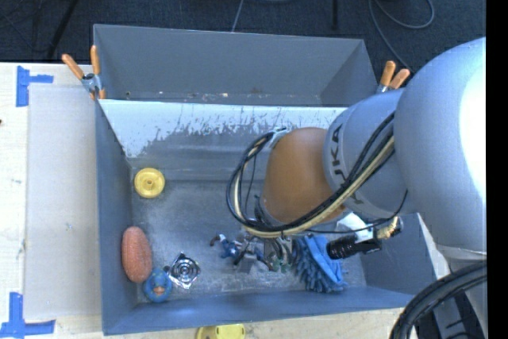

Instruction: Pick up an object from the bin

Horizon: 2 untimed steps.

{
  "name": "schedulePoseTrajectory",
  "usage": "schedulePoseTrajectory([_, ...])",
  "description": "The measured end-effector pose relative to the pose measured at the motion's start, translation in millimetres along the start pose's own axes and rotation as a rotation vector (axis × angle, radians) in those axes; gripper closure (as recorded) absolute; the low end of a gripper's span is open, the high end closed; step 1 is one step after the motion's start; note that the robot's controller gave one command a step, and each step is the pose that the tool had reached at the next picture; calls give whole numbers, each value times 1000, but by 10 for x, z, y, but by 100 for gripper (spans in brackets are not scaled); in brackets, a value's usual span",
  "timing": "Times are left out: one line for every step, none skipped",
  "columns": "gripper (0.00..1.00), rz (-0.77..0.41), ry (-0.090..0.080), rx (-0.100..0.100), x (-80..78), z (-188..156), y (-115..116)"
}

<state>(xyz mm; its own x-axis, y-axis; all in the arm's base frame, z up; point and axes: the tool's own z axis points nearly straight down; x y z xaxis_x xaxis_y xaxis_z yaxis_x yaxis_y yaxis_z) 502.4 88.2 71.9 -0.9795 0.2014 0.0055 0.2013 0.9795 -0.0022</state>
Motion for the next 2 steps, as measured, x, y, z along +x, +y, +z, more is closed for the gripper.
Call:
schedulePoseTrajectory([100,0,7,3,22,-208,-11])
schedulePoseTrajectory([100,0,1,0,6,-437,-7])
